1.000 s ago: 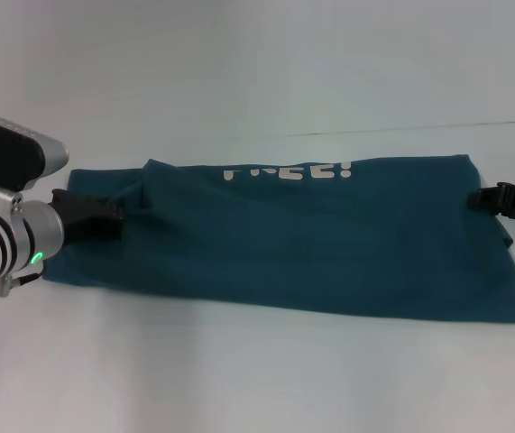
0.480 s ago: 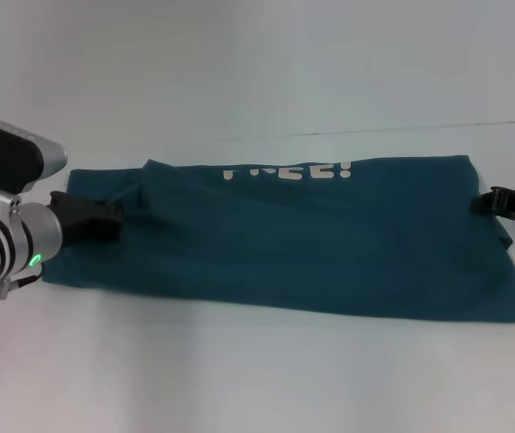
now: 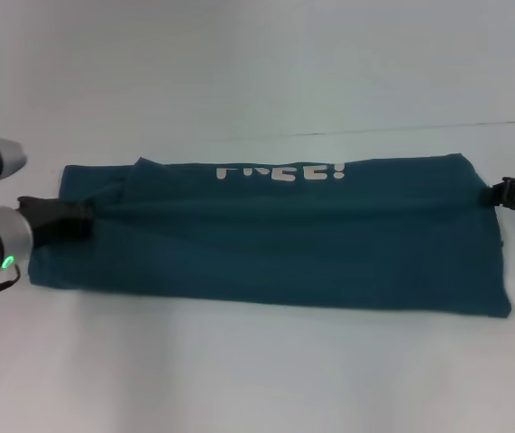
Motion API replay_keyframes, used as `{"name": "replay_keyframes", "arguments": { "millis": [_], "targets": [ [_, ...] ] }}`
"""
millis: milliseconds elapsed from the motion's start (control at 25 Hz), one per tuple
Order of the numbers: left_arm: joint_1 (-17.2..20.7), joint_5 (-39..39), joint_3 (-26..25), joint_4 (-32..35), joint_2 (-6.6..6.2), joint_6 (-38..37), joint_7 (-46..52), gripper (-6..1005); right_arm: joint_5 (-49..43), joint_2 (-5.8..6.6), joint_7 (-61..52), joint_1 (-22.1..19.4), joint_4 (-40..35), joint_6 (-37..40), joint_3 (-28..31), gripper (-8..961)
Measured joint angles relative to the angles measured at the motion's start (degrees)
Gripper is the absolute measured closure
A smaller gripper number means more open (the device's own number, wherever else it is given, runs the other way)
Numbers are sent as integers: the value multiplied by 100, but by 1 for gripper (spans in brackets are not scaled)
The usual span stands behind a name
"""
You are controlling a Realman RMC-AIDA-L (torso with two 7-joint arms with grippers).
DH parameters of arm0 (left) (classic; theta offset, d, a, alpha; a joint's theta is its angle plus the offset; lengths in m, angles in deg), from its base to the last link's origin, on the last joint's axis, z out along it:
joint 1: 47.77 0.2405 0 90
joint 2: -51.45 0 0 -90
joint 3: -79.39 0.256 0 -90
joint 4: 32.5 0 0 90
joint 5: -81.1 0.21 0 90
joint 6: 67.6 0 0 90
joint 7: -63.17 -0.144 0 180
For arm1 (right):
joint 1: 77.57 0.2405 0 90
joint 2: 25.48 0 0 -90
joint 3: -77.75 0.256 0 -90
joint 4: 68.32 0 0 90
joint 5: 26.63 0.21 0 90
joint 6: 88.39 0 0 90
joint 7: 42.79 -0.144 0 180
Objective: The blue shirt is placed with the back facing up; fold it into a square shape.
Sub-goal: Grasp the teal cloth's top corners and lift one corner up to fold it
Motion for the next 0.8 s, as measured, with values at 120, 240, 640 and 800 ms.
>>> {"name": "replay_keyframes", "arguments": {
  "millis": [120,240,640,800],
  "targets": [
    [62,0,-152,29,0,0,11,959,1,14,-34,-11,-1,-20,28,944],
    [137,1,-192,69,0,0,13,958,1,23,-42,-16,-3,-26,29,945],
    [148,2,-167,129,-1,-127,63,958,0,-16,-25,-18,-5,8,30,936],
    [177,2,-248,317,-2,-447,106,958,11,-23,-30,-67,-7,57,30,917]
  ]
}}
